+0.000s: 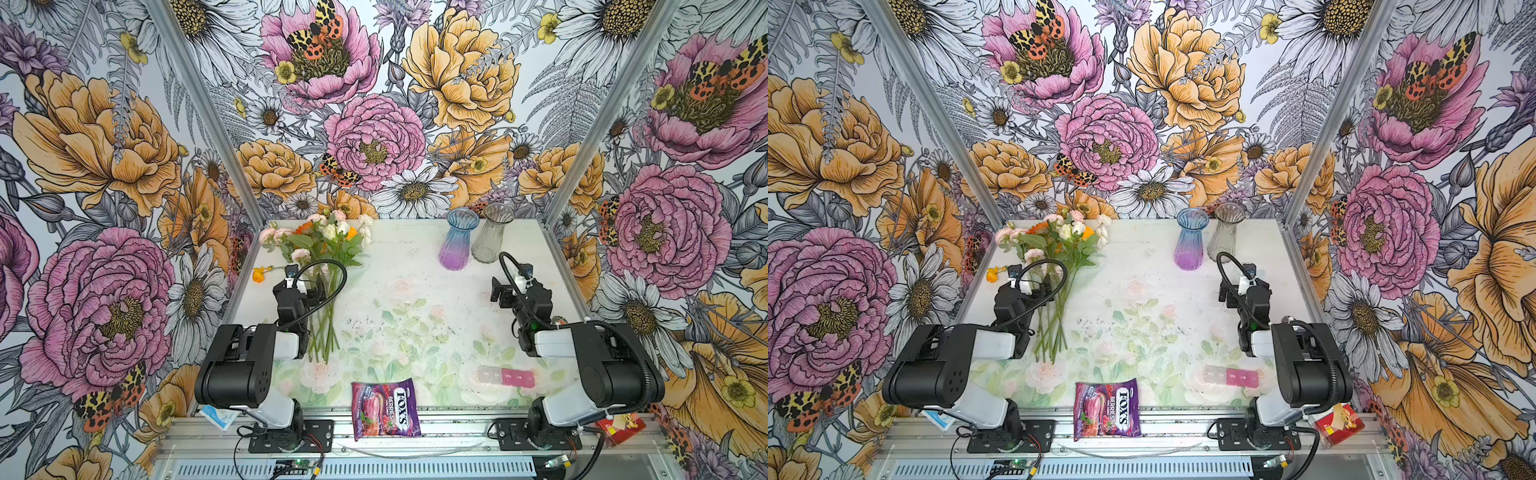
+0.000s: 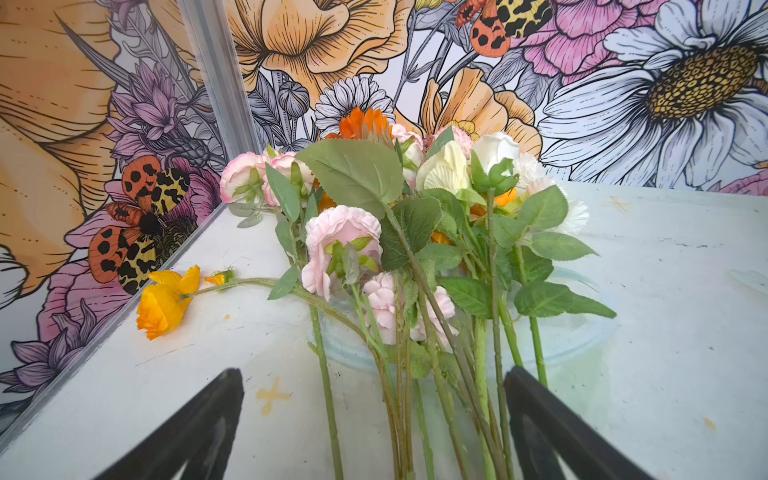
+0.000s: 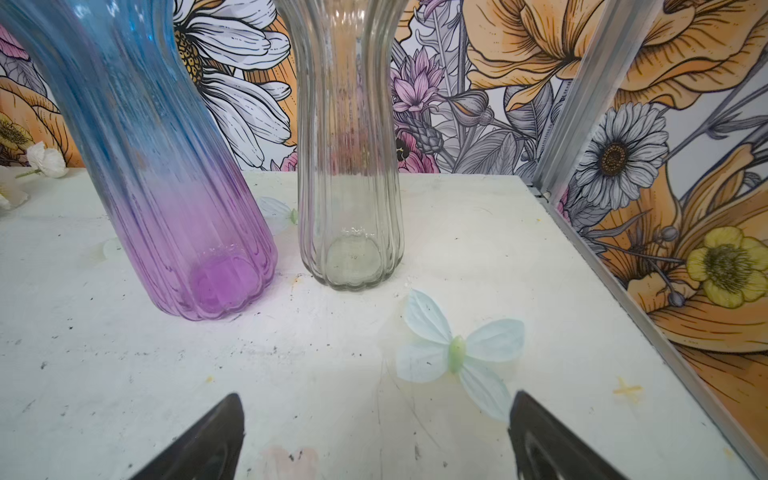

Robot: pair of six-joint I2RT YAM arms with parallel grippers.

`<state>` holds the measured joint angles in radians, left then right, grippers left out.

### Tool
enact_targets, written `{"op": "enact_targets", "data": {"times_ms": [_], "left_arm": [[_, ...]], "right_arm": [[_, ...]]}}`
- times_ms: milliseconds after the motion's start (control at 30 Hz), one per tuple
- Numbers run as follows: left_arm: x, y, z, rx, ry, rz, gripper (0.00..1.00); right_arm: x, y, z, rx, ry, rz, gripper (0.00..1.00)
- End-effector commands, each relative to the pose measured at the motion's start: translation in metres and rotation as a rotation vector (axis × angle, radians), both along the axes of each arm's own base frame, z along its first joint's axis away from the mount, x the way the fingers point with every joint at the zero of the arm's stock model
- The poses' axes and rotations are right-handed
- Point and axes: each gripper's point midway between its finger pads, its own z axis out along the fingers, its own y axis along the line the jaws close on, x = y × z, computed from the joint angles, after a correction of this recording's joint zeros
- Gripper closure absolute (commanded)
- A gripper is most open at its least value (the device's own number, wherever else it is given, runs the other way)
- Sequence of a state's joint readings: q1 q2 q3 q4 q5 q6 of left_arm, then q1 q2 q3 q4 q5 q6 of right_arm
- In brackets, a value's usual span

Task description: Arrange the flowers into the vase

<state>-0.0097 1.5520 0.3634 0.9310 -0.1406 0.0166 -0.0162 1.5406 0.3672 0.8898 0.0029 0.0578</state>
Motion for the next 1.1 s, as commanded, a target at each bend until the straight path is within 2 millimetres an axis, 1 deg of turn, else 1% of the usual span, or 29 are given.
{"op": "enact_targets", "data": {"times_ms": [0, 267, 333, 433, 600, 667, 733, 800, 867, 933, 1000, 1067], "left_arm": [[0.004, -0.001, 0.008, 0.002, -0.024, -0.007, 0.01], [0.005, 0.0, 0.008, -0.027, -0.024, -0.034, 0.01], [0.004, 0.001, 0.008, -0.036, -0.028, -0.041, 0.01], [0.004, 0.001, 0.008, -0.039, -0.029, -0.045, 0.01], [0.005, 0.0, 0.008, -0.038, -0.028, -0.046, 0.01], [0.004, 0.0, 0.007, -0.037, -0.025, -0.046, 0.01], [0.005, -0.002, 0.008, -0.032, -0.026, -0.049, 0.01], [0.002, 0.0, 0.01, -0.035, -0.043, -0.042, 0.01], [-0.007, 0.003, 0.018, -0.04, -0.096, -0.035, 0.01], [-0.017, 0.01, 0.027, -0.05, -0.132, -0.002, 0.01], [-0.03, 0.011, 0.04, -0.044, -0.173, 0.023, 0.01], [-0.041, 0.013, 0.052, -0.035, -0.18, 0.071, 0.01]], "right_arm": [[0.003, 0.002, 0.009, -0.014, -0.029, 0.013, 0.01], [0.003, -0.001, 0.008, -0.005, -0.022, 0.004, 0.01], [0.003, -0.005, 0.008, 0.001, -0.022, -0.023, 0.01], [0.003, -0.022, 0.008, 0.008, -0.02, -0.126, 0.01], [0.003, -0.021, 0.008, 0.0, -0.018, -0.127, 0.0], [0.004, -0.018, 0.007, -0.008, -0.014, -0.111, 0.01], [0.004, -0.01, 0.008, -0.015, -0.018, -0.064, 0.0], [-0.004, -0.004, 0.012, -0.017, -0.063, -0.036, 0.01], [-0.017, -0.005, 0.025, -0.019, -0.137, -0.043, 0.01], [-0.034, -0.008, 0.038, -0.015, -0.193, -0.064, 0.0], [-0.045, -0.01, 0.05, -0.003, -0.209, -0.08, 0.01], [-0.051, -0.008, 0.059, 0.032, -0.174, -0.079, 0.01]]}}
